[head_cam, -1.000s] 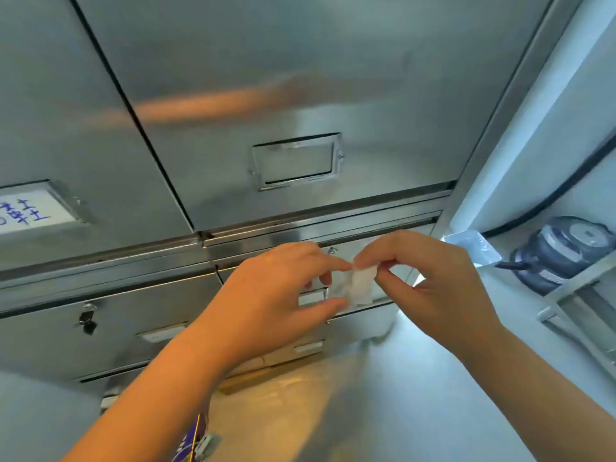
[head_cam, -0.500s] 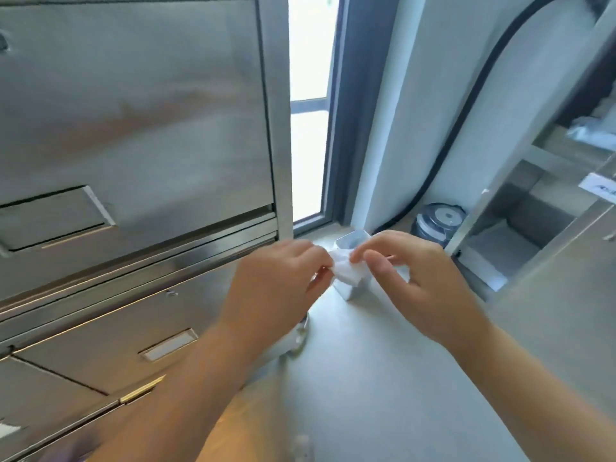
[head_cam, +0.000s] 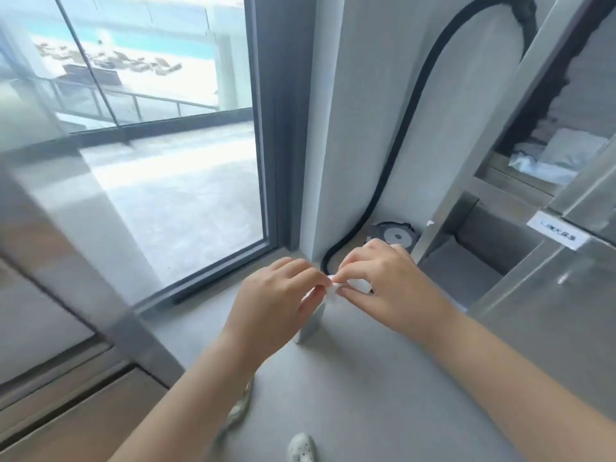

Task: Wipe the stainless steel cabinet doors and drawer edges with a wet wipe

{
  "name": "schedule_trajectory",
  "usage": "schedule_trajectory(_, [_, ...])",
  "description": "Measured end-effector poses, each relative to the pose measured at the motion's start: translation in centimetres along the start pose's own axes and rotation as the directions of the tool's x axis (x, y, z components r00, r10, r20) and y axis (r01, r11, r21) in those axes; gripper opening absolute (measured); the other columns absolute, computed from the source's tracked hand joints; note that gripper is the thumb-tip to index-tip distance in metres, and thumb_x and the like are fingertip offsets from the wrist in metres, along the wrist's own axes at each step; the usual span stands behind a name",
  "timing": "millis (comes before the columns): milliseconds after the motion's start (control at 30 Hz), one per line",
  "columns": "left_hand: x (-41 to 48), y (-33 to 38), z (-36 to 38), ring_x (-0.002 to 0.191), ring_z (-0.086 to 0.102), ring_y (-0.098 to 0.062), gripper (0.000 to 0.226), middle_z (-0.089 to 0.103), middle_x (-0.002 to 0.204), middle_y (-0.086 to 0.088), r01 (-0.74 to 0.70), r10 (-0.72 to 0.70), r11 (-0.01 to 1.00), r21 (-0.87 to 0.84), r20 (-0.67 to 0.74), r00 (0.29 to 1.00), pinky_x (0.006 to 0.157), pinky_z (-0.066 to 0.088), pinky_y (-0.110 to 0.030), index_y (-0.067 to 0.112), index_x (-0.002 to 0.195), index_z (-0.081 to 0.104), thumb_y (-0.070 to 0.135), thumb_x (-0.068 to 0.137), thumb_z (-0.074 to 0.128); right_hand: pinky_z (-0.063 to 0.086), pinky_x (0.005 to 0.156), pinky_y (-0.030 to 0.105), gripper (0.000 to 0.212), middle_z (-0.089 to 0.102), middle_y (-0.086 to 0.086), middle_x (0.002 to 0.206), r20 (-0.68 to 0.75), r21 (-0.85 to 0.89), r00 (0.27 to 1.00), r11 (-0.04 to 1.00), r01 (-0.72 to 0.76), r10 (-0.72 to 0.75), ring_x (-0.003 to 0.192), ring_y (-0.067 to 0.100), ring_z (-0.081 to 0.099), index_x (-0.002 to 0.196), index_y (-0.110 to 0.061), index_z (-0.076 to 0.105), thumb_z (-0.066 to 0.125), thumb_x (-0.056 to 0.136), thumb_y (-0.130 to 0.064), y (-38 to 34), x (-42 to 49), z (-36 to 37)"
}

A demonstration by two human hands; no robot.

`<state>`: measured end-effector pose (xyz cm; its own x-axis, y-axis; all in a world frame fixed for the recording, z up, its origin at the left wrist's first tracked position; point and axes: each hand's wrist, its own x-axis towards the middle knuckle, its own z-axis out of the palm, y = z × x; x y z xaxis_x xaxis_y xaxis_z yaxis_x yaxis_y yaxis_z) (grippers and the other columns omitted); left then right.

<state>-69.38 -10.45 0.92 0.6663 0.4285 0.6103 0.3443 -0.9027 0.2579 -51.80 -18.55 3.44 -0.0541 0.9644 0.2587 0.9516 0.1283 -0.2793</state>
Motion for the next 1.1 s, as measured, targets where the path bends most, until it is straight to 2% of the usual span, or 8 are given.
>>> schedule_trajectory(133, [5.4,-2.5,3.8,0.074,0.061,-0.008,0.025,0.065,0.084,0.015,0.155,-0.148,0.986,-0.059,0.104,0.983,0.055,0.047,-0.020,0.025,0.093,0.070,0.038,0.082,0.051,0.036,0.077,0.030,0.010,0.067,-0.013,0.089,-0.035,0.019,0.999,1.000,-0.021,0.021,0.084,0.013,0.055,0.093,-0.027,0.073,0.065,0.087,-0.030,6.1,4.7,0.5])
schedule_trajectory(267, [9.6,-5.4,8.2,0.074,0.063,-0.015,0.038,0.067,0.085,0.007,0.180,-0.194,0.978,0.101,0.149,0.970,0.056,0.045,-0.024,0.020,0.102,0.071,0.049,0.084,0.054,0.050,0.068,0.034,0.005,0.066,-0.007,0.082,-0.116,0.027,0.991,0.997,0.077,-0.074,0.075,0.017,0.060,0.084,-0.019,0.072,0.069,0.082,-0.022,11.5,8.6,2.4])
schedule_trajectory(433, [13.0,-9.8,14.6,0.066,0.060,-0.022,0.036,0.064,0.074,0.002,0.150,-0.198,0.962,0.229,0.202,0.959,0.055,0.048,-0.030,0.019,0.086,0.073,0.041,0.093,0.045,0.049,0.061,0.030,0.004,0.064,-0.005,0.079,-0.209,-0.016,0.953,0.975,0.222,-0.220,0.069,0.019,0.058,0.083,-0.017,0.068,0.065,0.085,-0.018,18.7,13.7,6.5])
schedule_trajectory(533, [14.5,-12.0,18.3,0.060,0.058,-0.022,0.023,0.061,0.066,0.002,0.182,-0.250,0.936,0.301,0.207,0.946,0.052,0.047,-0.028,0.017,0.075,0.071,0.033,0.089,0.060,0.050,0.062,0.030,0.008,0.066,-0.002,0.080,-0.210,-0.003,0.932,0.953,0.302,-0.296,0.070,0.021,0.061,0.082,-0.015,0.070,0.063,0.084,-0.011,22.7,17.0,9.1])
schedule_trajectory(600, [15.5,-13.3,20.7,0.056,0.056,-0.021,0.014,0.060,0.063,0.002,0.238,-0.316,0.911,0.337,0.199,0.928,0.048,0.045,-0.026,0.018,0.071,0.070,0.028,0.080,0.073,0.053,0.063,0.033,0.011,0.068,-0.001,0.084,-0.175,0.046,0.925,0.935,0.351,-0.338,0.072,0.022,0.063,0.083,-0.013,0.071,0.064,0.080,-0.005,25.3,19.3,10.8])
schedule_trajectory(733, [16.5,-15.9,25.2,0.052,0.053,-0.020,0.010,0.058,0.062,0.002,0.372,-0.462,0.845,0.385,0.174,0.870,0.043,0.043,-0.026,0.018,0.072,0.070,0.025,0.075,0.077,0.054,0.063,0.034,0.025,0.069,0.001,0.086,-0.048,0.153,0.920,0.907,0.393,-0.390,0.074,0.023,0.065,0.086,-0.010,0.073,0.073,0.068,0.008,29.7,23.2,14.4])
schedule_trajectory(933, [15.5,-19.4,30.8,0.049,0.053,-0.018,0.010,0.057,0.061,0.003,0.501,-0.627,0.737,0.454,0.181,0.758,0.040,0.038,-0.023,0.020,0.073,0.071,0.024,0.070,0.080,0.054,0.060,0.032,0.019,0.068,0.001,0.081,0.098,0.257,0.902,0.886,0.385,-0.420,0.072,0.024,0.065,0.081,-0.011,0.072,0.071,0.071,0.006,32.9,26.6,20.3])
schedule_trajectory(1100, [12.9,-22.7,35.9,0.048,0.053,-0.017,0.010,0.058,0.060,0.004,0.535,-0.679,0.704,0.468,0.221,0.700,0.042,0.040,-0.023,0.019,0.074,0.071,0.022,0.070,0.080,0.053,0.061,0.033,0.017,0.066,0.003,0.082,0.254,0.296,0.878,0.897,0.328,-0.405,0.071,0.026,0.062,0.084,-0.009,0.070,0.068,0.075,0.005,35.1,27.7,25.7])
